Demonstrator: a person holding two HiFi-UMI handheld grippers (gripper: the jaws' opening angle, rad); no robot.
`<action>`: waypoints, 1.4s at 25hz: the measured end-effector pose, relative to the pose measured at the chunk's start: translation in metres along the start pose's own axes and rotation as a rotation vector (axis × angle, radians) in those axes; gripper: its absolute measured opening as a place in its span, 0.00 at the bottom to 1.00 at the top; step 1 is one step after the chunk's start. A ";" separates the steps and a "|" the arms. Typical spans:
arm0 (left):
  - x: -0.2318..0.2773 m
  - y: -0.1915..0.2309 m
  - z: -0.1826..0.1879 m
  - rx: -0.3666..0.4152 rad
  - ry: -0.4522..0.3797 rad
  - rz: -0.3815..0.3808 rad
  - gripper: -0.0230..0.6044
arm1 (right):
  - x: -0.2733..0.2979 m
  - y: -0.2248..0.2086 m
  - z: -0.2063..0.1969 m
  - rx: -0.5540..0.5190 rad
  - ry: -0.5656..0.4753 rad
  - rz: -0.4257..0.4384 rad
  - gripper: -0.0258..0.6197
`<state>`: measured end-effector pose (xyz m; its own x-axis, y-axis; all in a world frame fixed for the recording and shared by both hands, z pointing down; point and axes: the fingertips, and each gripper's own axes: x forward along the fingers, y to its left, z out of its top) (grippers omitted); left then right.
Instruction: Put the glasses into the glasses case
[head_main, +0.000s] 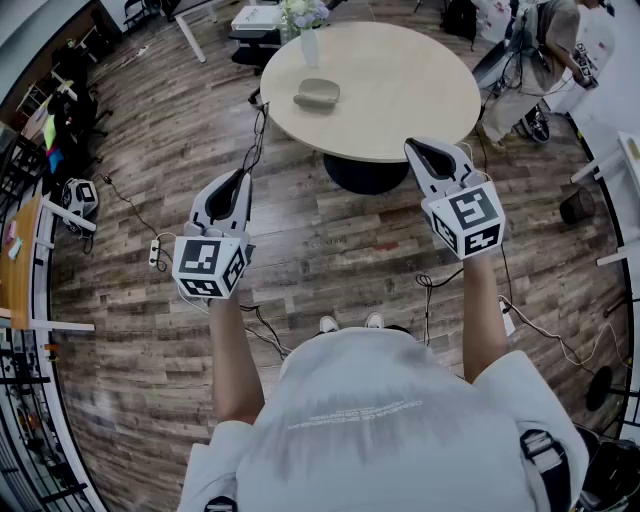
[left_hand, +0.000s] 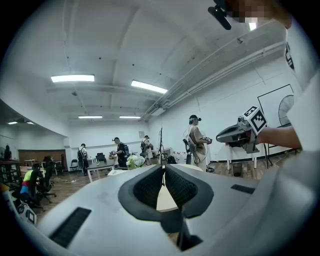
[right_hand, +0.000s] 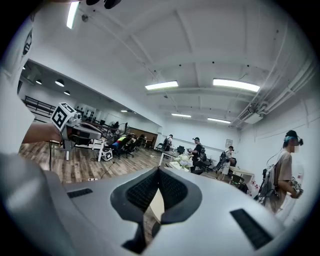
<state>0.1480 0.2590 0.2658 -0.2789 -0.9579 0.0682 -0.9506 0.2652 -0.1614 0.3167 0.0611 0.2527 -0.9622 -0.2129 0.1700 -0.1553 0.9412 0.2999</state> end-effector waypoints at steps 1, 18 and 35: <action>-0.001 0.001 -0.001 0.001 0.000 -0.004 0.08 | 0.001 0.003 0.000 -0.002 0.001 -0.002 0.04; -0.028 0.050 -0.019 -0.009 -0.021 -0.012 0.08 | 0.022 0.059 0.014 0.019 -0.012 0.005 0.04; 0.039 0.111 -0.071 -0.054 0.064 -0.026 0.08 | 0.120 0.039 -0.007 0.014 0.033 0.035 0.04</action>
<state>0.0216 0.2589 0.3206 -0.2606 -0.9561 0.1343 -0.9630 0.2476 -0.1060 0.1967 0.0706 0.2917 -0.9593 -0.1880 0.2109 -0.1248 0.9517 0.2806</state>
